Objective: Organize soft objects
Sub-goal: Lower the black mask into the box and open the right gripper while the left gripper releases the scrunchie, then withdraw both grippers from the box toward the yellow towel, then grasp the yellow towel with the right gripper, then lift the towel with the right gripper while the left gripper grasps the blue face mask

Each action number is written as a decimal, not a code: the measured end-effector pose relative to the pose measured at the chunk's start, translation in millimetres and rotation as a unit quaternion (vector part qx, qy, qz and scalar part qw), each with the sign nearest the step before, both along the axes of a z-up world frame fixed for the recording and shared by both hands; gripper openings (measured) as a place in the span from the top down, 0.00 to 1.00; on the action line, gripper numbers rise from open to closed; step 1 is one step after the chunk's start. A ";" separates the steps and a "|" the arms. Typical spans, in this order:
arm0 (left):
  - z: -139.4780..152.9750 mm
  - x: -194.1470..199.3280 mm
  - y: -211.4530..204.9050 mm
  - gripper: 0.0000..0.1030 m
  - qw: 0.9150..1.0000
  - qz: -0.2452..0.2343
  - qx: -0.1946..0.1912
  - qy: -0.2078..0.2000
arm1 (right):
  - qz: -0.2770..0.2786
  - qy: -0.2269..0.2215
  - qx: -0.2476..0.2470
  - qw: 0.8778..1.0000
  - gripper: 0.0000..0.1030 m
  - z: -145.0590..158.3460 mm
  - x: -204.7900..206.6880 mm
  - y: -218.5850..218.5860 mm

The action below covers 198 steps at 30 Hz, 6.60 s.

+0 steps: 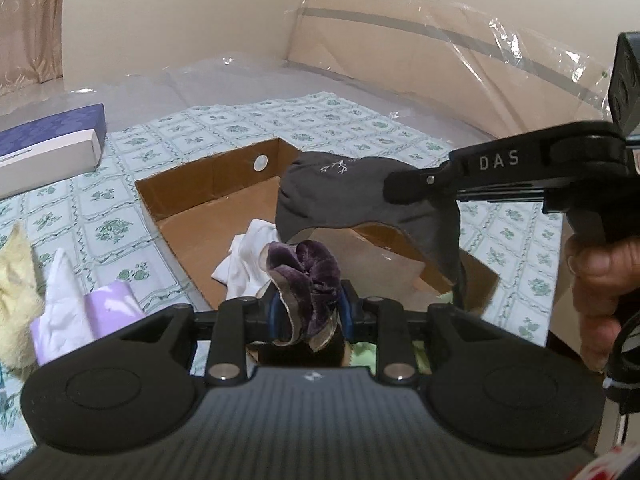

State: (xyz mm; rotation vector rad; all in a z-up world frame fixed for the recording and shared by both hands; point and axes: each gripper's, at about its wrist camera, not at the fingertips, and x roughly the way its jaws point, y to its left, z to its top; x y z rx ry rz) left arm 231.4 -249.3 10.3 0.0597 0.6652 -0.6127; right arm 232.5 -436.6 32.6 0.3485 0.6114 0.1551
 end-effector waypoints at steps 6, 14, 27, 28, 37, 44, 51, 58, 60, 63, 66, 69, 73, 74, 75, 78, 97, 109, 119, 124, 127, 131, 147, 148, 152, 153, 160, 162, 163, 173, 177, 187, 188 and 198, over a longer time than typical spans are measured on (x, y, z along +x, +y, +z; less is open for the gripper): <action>-16.5 15.8 -11.2 0.62 1.000 -0.007 0.009 0.002 | -0.009 0.015 0.010 1.000 0.96 -15.7 10.7 -6.8; -18.7 8.4 -7.3 0.43 1.000 -0.025 0.016 -0.009 | -0.006 0.029 0.010 0.999 0.96 -29.0 12.7 -6.6; -3.0 -18.1 32.6 0.43 1.000 0.014 0.006 -0.010 | 0.009 0.077 0.011 0.997 0.96 -56.8 12.9 5.1; -2.8 -19.7 35.7 0.43 1.000 0.018 0.005 -0.008 | 0.007 0.076 0.012 0.997 0.96 -55.9 11.5 4.4; 9.4 -46.9 66.0 0.43 0.999 0.047 0.000 -0.003 | -0.002 0.029 -0.006 1.000 0.28 -20.8 -25.1 12.8; 23.4 -77.6 95.7 0.43 0.997 0.076 -0.012 -0.001 | -0.005 0.002 -0.029 1.000 0.28 2.8 -72.3 38.0; 32.4 -106.2 133.1 0.43 0.992 0.121 -0.022 0.008 | 0.015 -0.011 -0.049 0.999 0.28 7.0 -123.1 76.7; 35.8 -132.6 166.2 0.41 0.988 0.153 -0.026 0.017 | 0.039 -0.002 -0.046 0.998 0.28 3.5 -155.3 111.9; 35.5 -139.0 174.0 0.41 0.987 0.159 -0.026 0.019 | 0.046 0.000 -0.045 0.998 0.28 2.7 -160.5 120.1; 35.8 -147.3 184.8 0.41 0.985 0.169 -0.025 0.020 | 0.056 0.003 -0.043 0.998 0.28 2.9 -165.5 131.9; 35.4 -153.2 192.8 0.40 0.984 0.176 -0.027 0.024 | 0.065 0.003 -0.045 0.997 0.28 4.3 -168.0 139.5; 35.2 -158.0 200.3 0.40 0.983 0.180 -0.027 0.024 | 0.070 0.001 -0.046 0.996 0.28 5.7 -167.9 145.5; 35.3 -161.4 206.6 0.40 0.982 0.183 -0.027 0.025 | 0.075 0.000 -0.048 0.996 0.28 7.3 -167.1 150.5; 35.4 -162.1 207.6 0.40 0.982 0.184 -0.027 0.025 | 0.076 0.000 -0.048 0.996 0.28 7.2 -166.9 150.8; 35.6 -162.3 208.8 0.40 0.982 0.185 -0.028 0.024 | 0.077 0.000 -0.048 0.996 0.28 7.5 -166.5 151.6; 35.8 -163.0 210.5 0.40 0.982 0.185 -0.029 0.024 | 0.079 -0.001 -0.049 0.996 0.28 8.1 -166.0 153.4; 35.0 -163.0 214.7 0.40 0.984 0.175 -0.030 0.025 | 0.085 0.012 -0.049 0.995 0.28 1.2 -161.5 158.1; 64.5 -152.5 236.5 0.40 0.987 0.157 -0.029 -0.004 | 0.118 -0.005 -0.052 0.992 0.28 17.3 -141.1 174.1; 111.5 -127.4 285.4 0.40 0.987 0.152 -0.014 -0.043 | 0.186 -0.025 -0.061 0.980 0.28 47.6 -90.2 215.4; 124.0 -102.1 321.1 0.40 0.986 0.162 -0.016 -0.038 | 0.214 -0.021 -0.062 0.975 0.28 57.3 -53.1 241.2; 126.5 -85.1 340.8 0.40 0.985 0.170 0.006 -0.039 | 0.226 -0.015 -0.063 0.972 0.28 60.6 -29.0 254.5; 122.3 -61.0 365.9 0.40 0.983 0.179 0.027 -0.028 | 0.244 0.010 -0.047 0.968 0.28 60.1 6.5 270.3; 73.3 32.0 428.1 0.40 0.979 0.194 0.062 0.029 | 0.225 0.144 0.008 0.964 0.01 10.5 161.8 317.3; 68.9 36.9 429.6 0.40 0.979 0.192 0.063 0.032 | 0.227 0.157 0.009 0.961 0.01 3.5 169.9 321.8; 51.4 54.3 433.7 0.40 0.979 0.189 0.065 0.045 | 0.227 0.195 -0.006 0.954 0.00 -24.6 196.0 339.1; 45.8 58.6 434.9 0.40 0.979 0.188 0.066 0.048 | 0.228 0.196 -0.017 0.954 0.00 -29.4 199.8 344.4; 12.7 76.9 442.5 0.40 0.977 0.191 0.057 0.071 | 0.241 0.220 -0.043 0.944 0.00 -66.3 219.9 371.3; 4.0 79.9 444.5 0.40 0.977 0.192 0.054 0.078 | 0.251 0.222 -0.065 0.940 0.00 -74.5 220.0 380.7; 1.0 80.9 445.2 0.40 0.977 0.192 0.053 0.081 | 0.255 0.221 -0.087 0.937 0.00 -78.6 220.7 385.9; -19.9 86.7 449.9 0.40 0.976 0.187 0.048 0.097 | 0.223 0.230 -0.157 0.934 0.00 -103.7 232.3 366.5; -22.8 87.5 448.8 0.40 0.977 0.185 0.047 0.099 | 0.227 0.226 -0.166 0.933 0.12 -102.7 229.4 369.1; -22.6 85.8 447.3 0.40 0.977 0.181 0.048 0.101 | 0.252 0.196 -0.161 0.934 0.86 -79.8 222.0 379.5; -21.6 85.3 447.3 0.40 0.978 0.178 0.050 0.100 | 0.251 0.190 -0.159 0.936 0.86 -75.6 221.8 378.6; -8.5 96.4 441.4 0.40 0.986 0.111 0.083 0.093 | 0.209 0.122 -0.107 0.964 0.87 -17.7 226.3 345.3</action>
